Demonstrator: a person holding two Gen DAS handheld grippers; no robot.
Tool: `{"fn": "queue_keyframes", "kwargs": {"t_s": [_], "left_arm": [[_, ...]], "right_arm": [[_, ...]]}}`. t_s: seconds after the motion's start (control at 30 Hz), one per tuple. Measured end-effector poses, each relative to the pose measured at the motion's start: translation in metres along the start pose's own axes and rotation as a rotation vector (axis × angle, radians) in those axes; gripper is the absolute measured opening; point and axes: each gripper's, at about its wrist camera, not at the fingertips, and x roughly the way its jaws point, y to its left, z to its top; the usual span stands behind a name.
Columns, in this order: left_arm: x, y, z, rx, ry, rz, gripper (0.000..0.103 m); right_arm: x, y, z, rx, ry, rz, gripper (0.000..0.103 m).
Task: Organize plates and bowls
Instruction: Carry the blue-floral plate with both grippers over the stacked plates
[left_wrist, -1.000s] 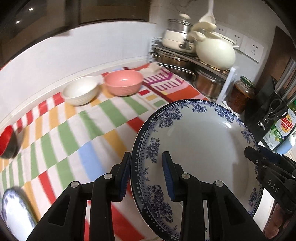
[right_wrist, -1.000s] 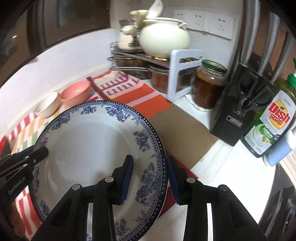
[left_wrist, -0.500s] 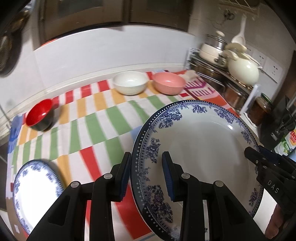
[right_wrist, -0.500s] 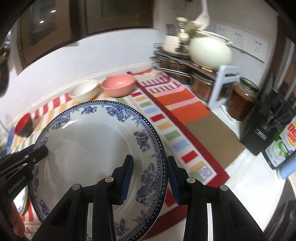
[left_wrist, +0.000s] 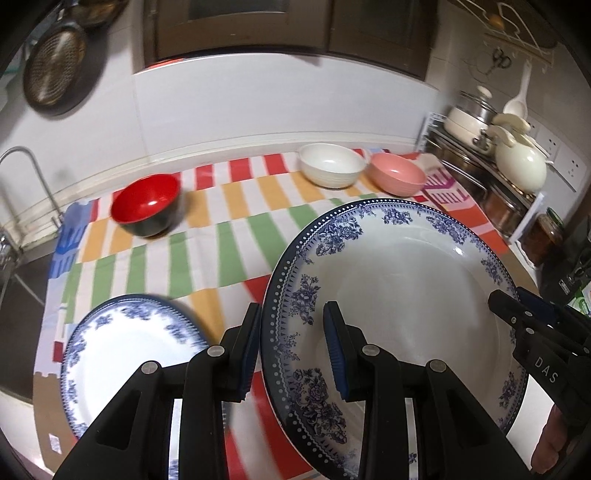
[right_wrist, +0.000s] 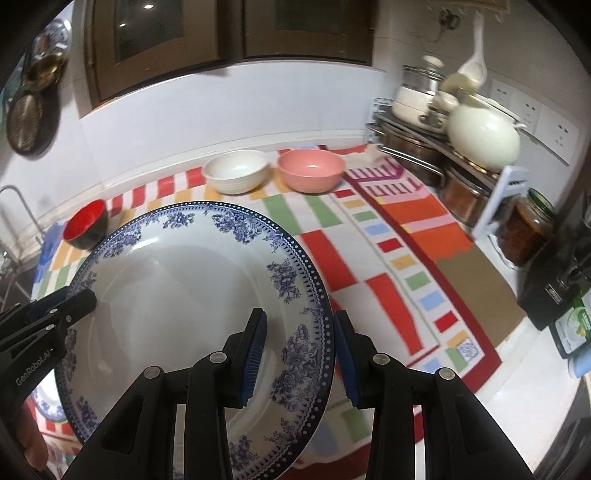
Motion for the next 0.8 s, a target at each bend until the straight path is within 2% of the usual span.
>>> {"fn": "queue_keyframes", "kwargs": {"t_s": [0.8], "left_arm": [[-0.031, 0.142, -0.031, -0.148, 0.006, 0.154, 0.034]], "right_arm": [[0.004, 0.143, 0.0, -0.164, 0.013, 0.156, 0.038]]}}
